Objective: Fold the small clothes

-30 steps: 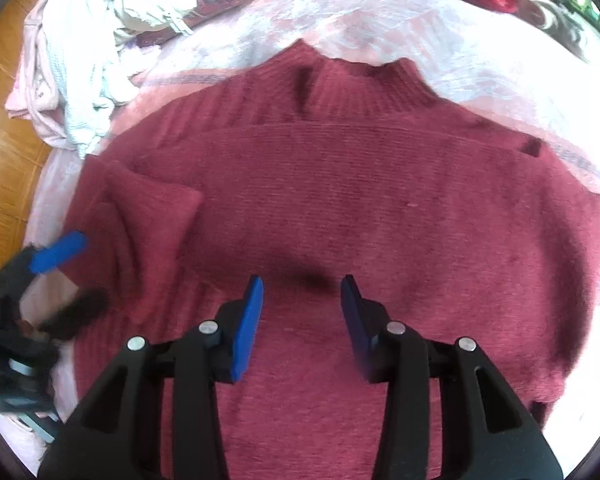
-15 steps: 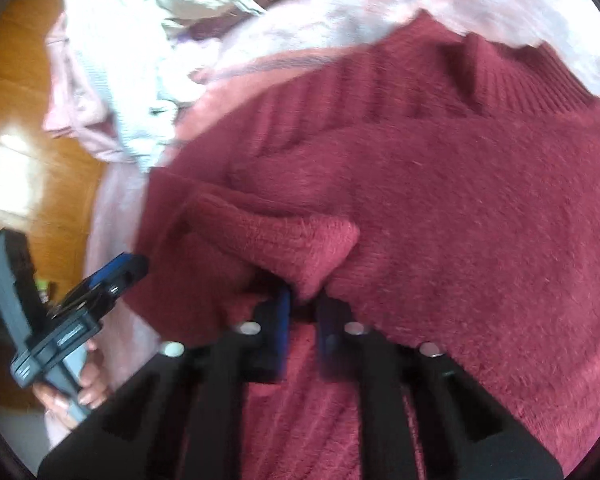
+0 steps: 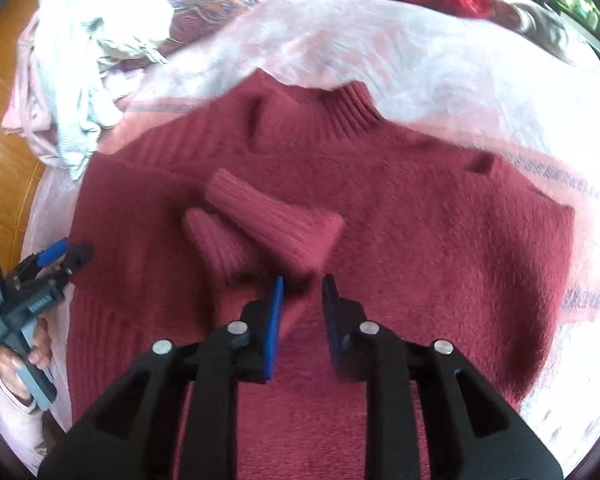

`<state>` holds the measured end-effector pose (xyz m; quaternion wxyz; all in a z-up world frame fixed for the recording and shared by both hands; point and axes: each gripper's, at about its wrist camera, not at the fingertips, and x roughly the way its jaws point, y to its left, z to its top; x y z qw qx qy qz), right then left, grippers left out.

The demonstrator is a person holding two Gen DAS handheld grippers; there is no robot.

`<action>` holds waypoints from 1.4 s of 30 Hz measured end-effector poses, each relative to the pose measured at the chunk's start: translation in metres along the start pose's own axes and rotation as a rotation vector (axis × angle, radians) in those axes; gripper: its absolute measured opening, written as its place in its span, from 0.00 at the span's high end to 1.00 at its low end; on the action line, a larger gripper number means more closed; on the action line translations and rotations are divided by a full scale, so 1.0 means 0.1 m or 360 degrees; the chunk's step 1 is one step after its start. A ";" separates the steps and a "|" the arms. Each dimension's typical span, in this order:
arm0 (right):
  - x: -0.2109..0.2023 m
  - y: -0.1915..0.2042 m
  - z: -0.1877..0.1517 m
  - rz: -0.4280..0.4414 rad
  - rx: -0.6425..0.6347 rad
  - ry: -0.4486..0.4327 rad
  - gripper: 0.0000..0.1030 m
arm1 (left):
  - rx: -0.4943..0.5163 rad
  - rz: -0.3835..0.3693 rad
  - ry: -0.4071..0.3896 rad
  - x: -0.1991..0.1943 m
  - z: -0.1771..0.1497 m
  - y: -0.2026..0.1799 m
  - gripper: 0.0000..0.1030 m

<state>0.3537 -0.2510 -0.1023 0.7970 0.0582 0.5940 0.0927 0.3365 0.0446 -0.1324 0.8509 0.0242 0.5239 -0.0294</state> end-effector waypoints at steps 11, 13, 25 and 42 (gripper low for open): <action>0.23 0.72 0.13 0.0057 -0.0152 0.0005 0.69 | -0.0039 0.0012 -0.0092 -0.18 0.03 0.08 0.21; 0.33 0.76 0.16 -0.0040 -0.0156 -0.0007 0.69 | -0.0054 0.0022 -0.0103 -0.19 0.04 0.15 0.21; -0.38 0.02 -0.11 -0.0061 -0.0040 -0.0204 0.92 | -0.0290 0.0055 -0.0146 -0.23 0.09 0.61 0.20; -0.27 -1.01 -0.46 0.0067 0.0297 -0.0019 0.51 | -0.0119 0.0071 -0.0141 -0.14 0.09 0.06 0.19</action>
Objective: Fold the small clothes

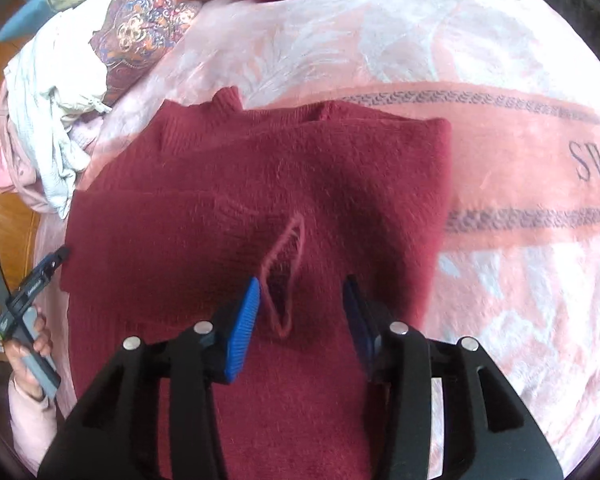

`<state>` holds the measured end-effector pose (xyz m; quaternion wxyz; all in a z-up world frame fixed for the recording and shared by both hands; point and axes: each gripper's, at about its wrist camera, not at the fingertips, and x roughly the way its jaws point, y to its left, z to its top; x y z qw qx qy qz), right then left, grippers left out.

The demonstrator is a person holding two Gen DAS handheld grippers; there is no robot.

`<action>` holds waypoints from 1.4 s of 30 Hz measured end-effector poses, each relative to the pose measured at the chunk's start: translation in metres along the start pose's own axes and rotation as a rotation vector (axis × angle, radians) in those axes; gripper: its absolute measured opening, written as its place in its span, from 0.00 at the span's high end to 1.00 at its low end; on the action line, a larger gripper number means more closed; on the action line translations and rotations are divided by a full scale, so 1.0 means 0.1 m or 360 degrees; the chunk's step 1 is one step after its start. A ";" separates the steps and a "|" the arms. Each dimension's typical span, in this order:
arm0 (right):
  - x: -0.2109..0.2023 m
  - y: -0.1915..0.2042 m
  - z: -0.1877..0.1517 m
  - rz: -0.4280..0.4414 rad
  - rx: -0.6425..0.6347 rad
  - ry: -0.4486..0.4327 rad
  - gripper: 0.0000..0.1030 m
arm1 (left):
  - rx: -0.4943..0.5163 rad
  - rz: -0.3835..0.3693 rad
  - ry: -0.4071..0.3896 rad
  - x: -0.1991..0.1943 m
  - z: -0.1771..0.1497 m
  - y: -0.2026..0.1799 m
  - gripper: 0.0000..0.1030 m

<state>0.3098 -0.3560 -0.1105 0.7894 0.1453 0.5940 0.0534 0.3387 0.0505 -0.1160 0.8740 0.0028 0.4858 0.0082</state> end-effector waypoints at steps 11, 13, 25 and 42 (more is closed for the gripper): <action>0.03 0.33 0.17 0.0042 -0.0139 -0.0079 0.90 | -0.0071 0.0015 -0.0027 -0.04 0.07 0.17 0.18; -0.24 0.21 0.26 0.0093 -0.0085 -0.0190 0.90 | -0.0094 0.0011 -0.0045 -0.07 0.09 0.22 0.18; 0.00 -0.34 0.23 -0.0132 0.0058 -0.0111 0.91 | 0.0075 0.0130 0.0044 0.21 -0.01 -0.05 0.18; -0.22 -0.27 0.05 -0.0226 -0.0105 -0.0173 0.79 | 0.0197 0.0128 0.0042 0.19 -0.04 -0.17 0.34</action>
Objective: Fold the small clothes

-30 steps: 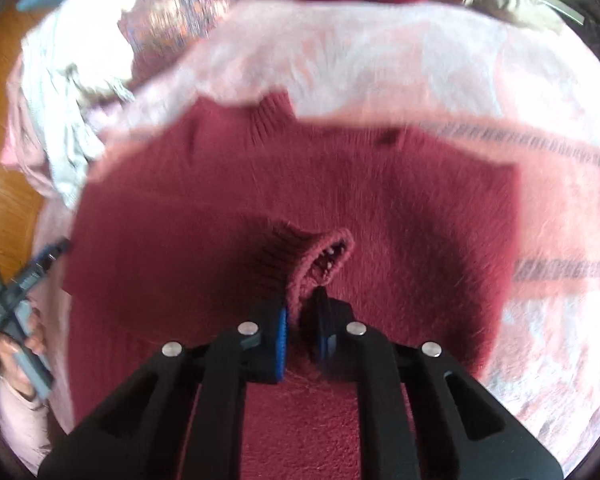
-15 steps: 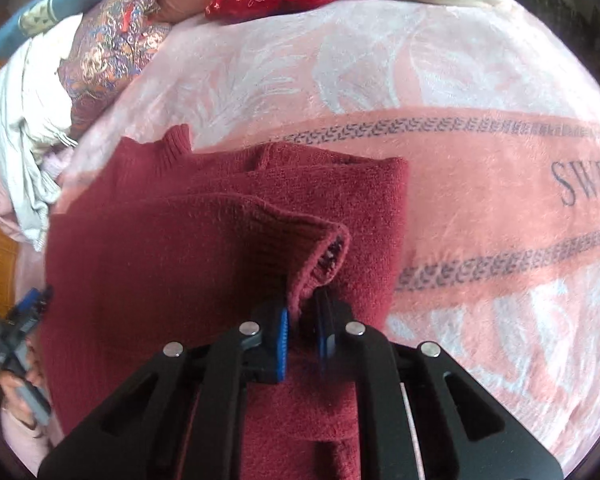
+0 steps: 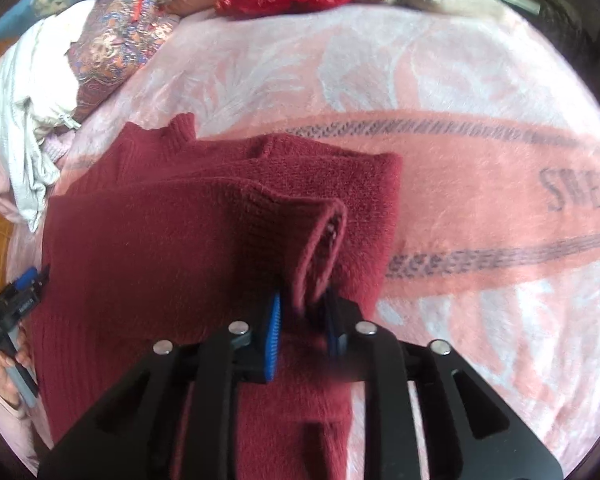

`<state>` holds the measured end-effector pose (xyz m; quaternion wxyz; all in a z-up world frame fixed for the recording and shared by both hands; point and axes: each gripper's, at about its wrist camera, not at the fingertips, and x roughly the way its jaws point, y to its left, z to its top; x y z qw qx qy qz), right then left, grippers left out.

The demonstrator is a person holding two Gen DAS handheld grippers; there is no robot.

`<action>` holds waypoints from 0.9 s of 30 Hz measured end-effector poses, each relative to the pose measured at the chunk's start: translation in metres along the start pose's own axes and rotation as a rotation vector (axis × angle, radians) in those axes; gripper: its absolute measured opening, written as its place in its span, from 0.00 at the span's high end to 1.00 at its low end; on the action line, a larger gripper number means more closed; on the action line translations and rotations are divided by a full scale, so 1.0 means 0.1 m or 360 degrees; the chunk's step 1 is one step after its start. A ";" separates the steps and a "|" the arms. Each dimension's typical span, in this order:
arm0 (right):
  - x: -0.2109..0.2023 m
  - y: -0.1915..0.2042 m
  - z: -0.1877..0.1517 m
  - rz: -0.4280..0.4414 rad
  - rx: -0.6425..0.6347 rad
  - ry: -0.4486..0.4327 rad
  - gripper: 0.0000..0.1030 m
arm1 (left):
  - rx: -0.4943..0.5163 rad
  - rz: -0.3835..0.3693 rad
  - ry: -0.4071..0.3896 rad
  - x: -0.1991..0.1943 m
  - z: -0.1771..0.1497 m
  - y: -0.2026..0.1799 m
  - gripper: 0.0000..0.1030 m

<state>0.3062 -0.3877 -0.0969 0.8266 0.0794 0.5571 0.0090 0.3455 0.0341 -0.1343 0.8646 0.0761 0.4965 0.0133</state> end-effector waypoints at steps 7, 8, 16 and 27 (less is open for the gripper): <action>0.01 0.15 -0.10 -0.0043 -0.0127 -0.0015 0.79 | 0.0022 0.0038 -0.0031 -0.09 0.01 -0.12 0.25; 0.07 0.14 -0.11 -0.0061 -0.0122 0.0005 0.79 | 0.0032 0.0055 0.0002 -0.02 -0.02 -0.14 0.25; 0.11 0.03 -0.15 0.0025 -0.0047 0.0048 0.77 | -0.0019 -0.0012 0.0043 0.09 -0.08 -0.05 0.22; -1.03 -0.17 -1.21 0.0170 -0.0031 0.0142 0.59 | 0.0061 -0.0121 0.0145 -0.98 -0.98 0.34 0.17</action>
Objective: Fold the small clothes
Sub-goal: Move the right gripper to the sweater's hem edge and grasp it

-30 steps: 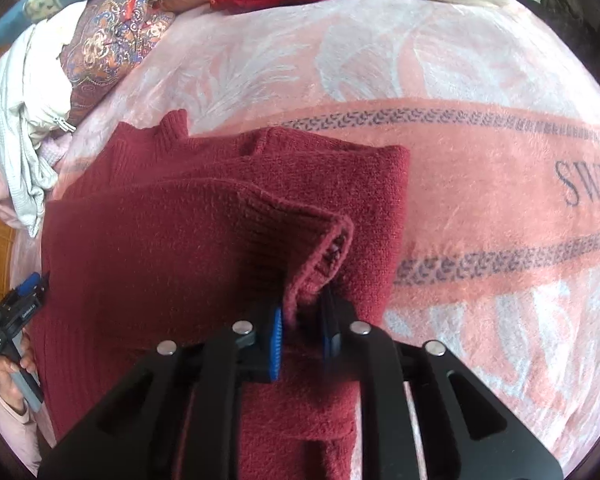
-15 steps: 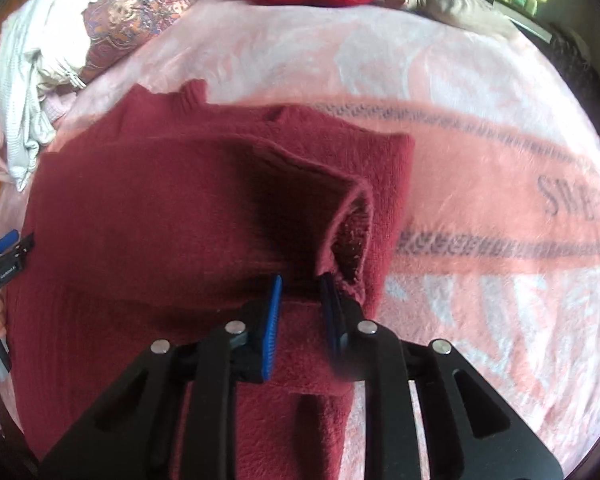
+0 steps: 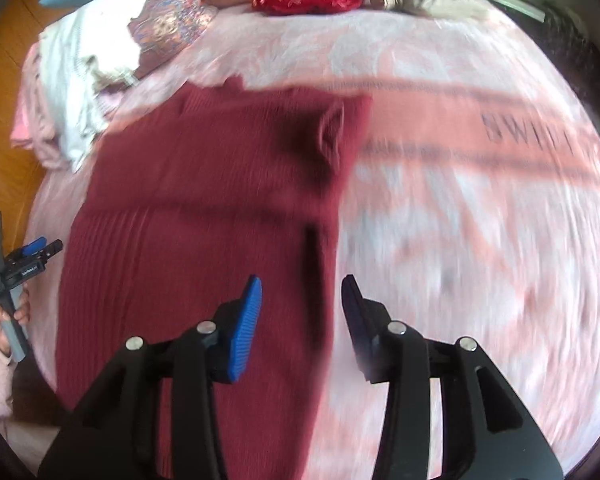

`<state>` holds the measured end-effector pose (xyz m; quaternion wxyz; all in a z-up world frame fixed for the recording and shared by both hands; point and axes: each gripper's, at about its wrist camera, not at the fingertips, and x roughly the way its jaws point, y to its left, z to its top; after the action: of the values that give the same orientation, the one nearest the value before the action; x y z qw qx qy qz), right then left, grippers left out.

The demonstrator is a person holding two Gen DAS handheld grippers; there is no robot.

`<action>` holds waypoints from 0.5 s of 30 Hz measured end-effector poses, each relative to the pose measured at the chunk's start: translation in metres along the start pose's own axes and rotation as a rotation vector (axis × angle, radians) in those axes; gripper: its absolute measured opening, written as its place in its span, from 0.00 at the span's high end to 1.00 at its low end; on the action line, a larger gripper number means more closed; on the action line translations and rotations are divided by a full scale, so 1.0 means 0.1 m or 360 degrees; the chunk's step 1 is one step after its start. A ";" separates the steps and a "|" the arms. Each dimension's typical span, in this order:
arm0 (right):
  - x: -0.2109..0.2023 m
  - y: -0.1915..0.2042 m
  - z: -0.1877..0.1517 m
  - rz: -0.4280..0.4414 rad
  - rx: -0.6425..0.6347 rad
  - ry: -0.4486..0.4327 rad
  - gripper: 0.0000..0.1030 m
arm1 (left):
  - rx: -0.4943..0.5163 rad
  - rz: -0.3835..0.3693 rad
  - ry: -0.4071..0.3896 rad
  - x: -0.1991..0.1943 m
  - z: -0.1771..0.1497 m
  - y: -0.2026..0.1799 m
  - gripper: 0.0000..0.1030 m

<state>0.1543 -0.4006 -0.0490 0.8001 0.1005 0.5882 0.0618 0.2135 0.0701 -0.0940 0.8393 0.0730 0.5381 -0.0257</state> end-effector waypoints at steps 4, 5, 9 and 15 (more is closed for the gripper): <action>-0.11 0.06 -0.72 0.0066 -0.0030 0.0145 0.59 | 0.0011 0.0026 0.0089 -0.20 -0.55 0.08 0.17; -0.13 0.08 -0.89 0.0071 -0.0047 0.0170 0.59 | 0.0015 0.0031 0.0115 -0.24 -0.70 0.10 0.17; -0.16 0.14 -1.50 0.0055 -0.0151 0.0257 0.58 | 0.0040 0.0072 0.0204 -0.28 -1.08 0.15 0.17; 0.15 0.15 -1.92 0.0140 0.0033 0.0424 0.54 | 0.0078 0.0075 0.0290 -0.21 -1.44 0.29 0.16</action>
<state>-0.0245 -0.3660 -0.1145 0.7102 0.1255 0.6849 0.1036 0.0789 0.1193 -0.1314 0.7853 0.1081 0.6095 -0.0124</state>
